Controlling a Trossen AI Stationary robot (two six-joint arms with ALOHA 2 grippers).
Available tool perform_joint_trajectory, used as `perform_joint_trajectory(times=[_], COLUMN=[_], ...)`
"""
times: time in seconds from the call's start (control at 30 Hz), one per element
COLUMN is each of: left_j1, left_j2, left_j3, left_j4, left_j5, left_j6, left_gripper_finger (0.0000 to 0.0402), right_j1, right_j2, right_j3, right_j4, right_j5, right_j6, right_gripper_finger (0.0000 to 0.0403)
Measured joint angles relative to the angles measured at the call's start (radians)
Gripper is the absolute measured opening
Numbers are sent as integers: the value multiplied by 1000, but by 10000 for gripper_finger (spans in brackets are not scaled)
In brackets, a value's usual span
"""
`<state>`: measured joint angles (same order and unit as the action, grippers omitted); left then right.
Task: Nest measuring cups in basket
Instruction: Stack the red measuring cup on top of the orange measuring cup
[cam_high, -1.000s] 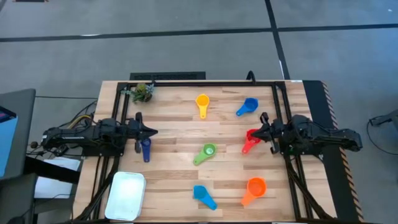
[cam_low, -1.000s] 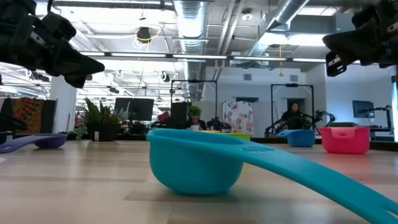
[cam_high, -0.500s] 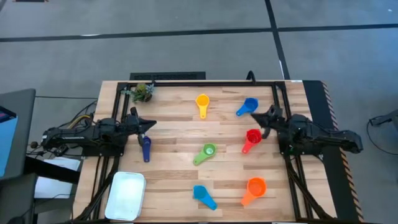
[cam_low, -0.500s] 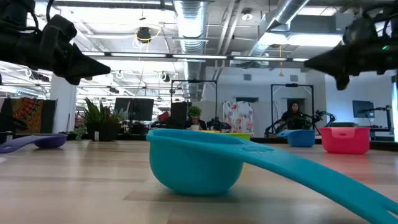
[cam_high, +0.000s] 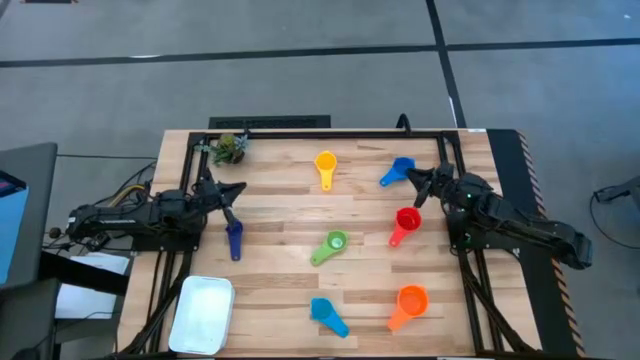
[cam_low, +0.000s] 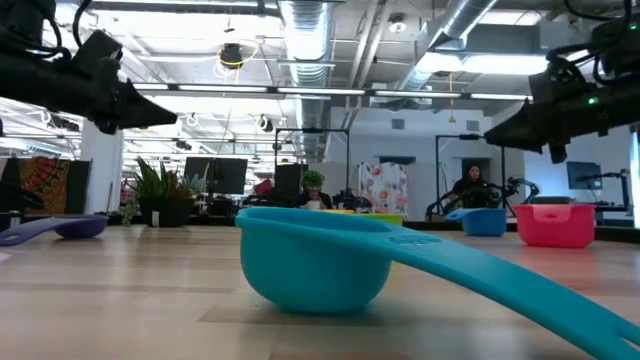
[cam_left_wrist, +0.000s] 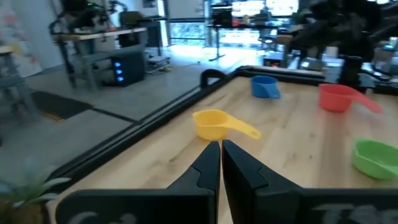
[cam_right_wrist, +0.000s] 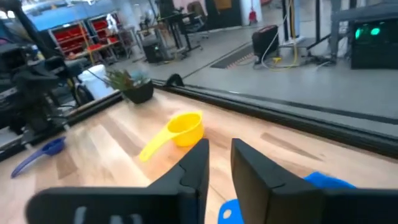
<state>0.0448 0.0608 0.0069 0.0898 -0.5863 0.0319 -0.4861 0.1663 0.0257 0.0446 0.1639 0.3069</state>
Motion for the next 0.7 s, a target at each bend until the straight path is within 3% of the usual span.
perform_joint_trajectory(times=[0.2,0.47,0.57,0.7], left_j1=[-15,-94,-145,-179], left_j2=[-14,-49,-59,-57], left_j3=[36,53,99,97], left_j4=[-123,-183,-316,-320], left_j5=[-208,-252,-305,-320], left_j6=[-60,-55,-115,-209], left_gripper_finger=[6,2,1,0], right_j1=[-18,-3,23,58], right_j2=[59,183,205,209], right_j3=[0,1,3,59], right_j4=[16,15,10,-102], right_j5=[-7,12,21,78], right_j6=[36,226,288,306], right_gripper_finger=[138,177,175,162])
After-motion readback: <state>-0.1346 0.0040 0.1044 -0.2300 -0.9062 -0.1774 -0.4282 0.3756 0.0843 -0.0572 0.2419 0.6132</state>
